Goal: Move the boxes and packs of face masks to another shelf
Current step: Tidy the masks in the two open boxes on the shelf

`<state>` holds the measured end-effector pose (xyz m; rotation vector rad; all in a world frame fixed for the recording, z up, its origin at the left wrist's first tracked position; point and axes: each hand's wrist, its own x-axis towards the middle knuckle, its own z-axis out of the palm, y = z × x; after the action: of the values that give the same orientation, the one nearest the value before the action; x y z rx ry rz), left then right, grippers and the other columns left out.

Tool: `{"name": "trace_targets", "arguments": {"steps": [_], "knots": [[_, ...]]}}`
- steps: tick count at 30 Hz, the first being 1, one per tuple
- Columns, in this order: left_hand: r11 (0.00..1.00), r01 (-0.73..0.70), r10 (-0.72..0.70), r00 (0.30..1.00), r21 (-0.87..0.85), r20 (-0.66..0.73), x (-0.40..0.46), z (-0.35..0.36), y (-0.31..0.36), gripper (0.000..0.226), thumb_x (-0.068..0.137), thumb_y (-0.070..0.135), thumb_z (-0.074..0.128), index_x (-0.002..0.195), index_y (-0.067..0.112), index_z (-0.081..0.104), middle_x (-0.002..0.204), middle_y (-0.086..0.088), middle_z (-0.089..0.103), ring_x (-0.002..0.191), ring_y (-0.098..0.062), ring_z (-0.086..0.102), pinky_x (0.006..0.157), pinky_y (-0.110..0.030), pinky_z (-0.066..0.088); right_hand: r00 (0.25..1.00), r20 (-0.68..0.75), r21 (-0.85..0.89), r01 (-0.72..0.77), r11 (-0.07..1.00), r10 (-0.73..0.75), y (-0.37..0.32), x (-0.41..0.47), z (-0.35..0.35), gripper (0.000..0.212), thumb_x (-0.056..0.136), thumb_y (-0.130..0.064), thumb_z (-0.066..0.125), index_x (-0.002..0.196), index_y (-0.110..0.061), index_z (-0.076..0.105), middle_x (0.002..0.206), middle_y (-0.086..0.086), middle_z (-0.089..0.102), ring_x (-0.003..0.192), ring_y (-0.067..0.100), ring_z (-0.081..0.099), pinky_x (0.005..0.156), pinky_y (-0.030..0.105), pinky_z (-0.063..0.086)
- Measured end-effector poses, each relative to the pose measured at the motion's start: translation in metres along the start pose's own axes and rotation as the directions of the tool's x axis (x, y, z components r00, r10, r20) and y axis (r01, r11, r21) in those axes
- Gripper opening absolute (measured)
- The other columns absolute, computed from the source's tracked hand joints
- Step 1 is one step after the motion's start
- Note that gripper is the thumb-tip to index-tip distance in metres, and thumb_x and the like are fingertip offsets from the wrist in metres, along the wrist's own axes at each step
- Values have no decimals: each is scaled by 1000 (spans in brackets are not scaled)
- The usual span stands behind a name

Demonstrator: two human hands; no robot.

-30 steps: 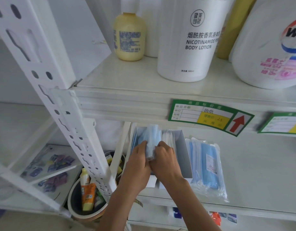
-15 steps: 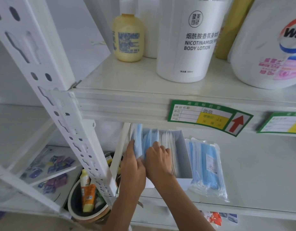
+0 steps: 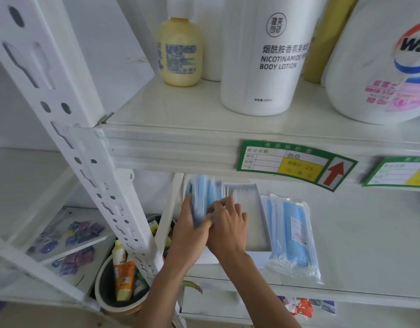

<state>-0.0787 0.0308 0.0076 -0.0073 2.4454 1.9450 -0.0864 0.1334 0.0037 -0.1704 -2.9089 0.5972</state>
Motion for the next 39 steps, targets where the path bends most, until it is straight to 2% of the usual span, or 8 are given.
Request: {"name": "trace_targets", "arguments": {"steps": [4, 6, 10, 18, 27, 33, 36, 39], "knots": [[973, -182, 186, 982, 143, -19, -4, -9, 3, 81, 93, 8, 58, 157, 41, 21, 160, 15, 35, 145, -3, 35, 118, -30, 34, 995, 24, -27, 99, 995, -99, -1, -7, 3, 43, 94, -43, 53, 134, -27, 49, 140, 1, 41, 121, 24, 44, 98, 37, 37], [899, -305, 332, 943, 314, -34, -5, -9, -1, 75, 93, -1, 54, 154, 39, 34, 160, 14, 33, 148, -3, 31, 116, -22, 29, 991, 36, -29, 128, 991, -127, -2, -8, 4, 50, 93, -41, 55, 139, -25, 45, 143, 2, 40, 125, 26, 42, 101, 38, 35], [865, -214, 241, 971, 454, 0, -5, -2, -17, 48, 103, 8, 46, 147, 28, 47, 163, 6, 28, 149, -13, 30, 112, -17, 27, 972, 81, -52, 227, 973, -222, 2, -13, 7, 64, 88, -29, 67, 147, -23, 41, 150, 4, 36, 134, 26, 39, 109, 37, 35], [874, -245, 354, 912, 420, -205, -13, -2, -39, 40, 106, 17, 37, 143, 9, 51, 143, -7, 58, 132, -20, 53, 108, -37, 44, 971, 50, 42, 232, 972, -234, 22, -21, 8, 47, 107, -32, 36, 150, -12, 37, 155, 6, 37, 140, 23, 39, 119, 35, 31], [814, -335, 456, 875, 475, -165, -8, 2, -43, 41, 103, 20, 37, 141, 9, 49, 154, -2, 47, 142, -21, 45, 114, -59, 33, 943, 83, -84, 328, 941, -322, 22, -28, 12, 49, 105, -34, 42, 148, -10, 42, 153, 9, 44, 146, 28, 34, 125, 45, 18], [795, -343, 455, 882, 500, -119, -9, 2, -46, 42, 98, 5, 53, 138, 18, 50, 156, 5, 44, 144, -13, 41, 125, -31, 18, 942, 41, -63, 336, 940, -334, 22, -28, 7, 52, 102, -38, 29, 141, -9, 49, 146, 10, 50, 139, 28, 43, 122, 46, 27], [835, -333, 460, 860, 438, -223, -8, 6, -42, 41, 91, -10, 54, 126, 12, 55, 147, 9, 50, 135, 0, 48, 108, -6, 30, 943, 29, -41, 333, 942, -332, 20, -29, 6, 68, 98, -47, 11, 139, -10, 50, 144, 10, 51, 137, 28, 45, 119, 46, 32], [878, -266, 398, 868, 398, -298, -3, 9, -35, 37, 92, -3, 57, 124, 15, 52, 143, 4, 56, 131, 12, 46, 100, -7, 39, 944, 47, -8, 328, 945, -327, 22, -28, 7, 61, 99, -44, 17, 140, -10, 48, 145, 9, 48, 137, 27, 43, 118, 45, 32]]}}
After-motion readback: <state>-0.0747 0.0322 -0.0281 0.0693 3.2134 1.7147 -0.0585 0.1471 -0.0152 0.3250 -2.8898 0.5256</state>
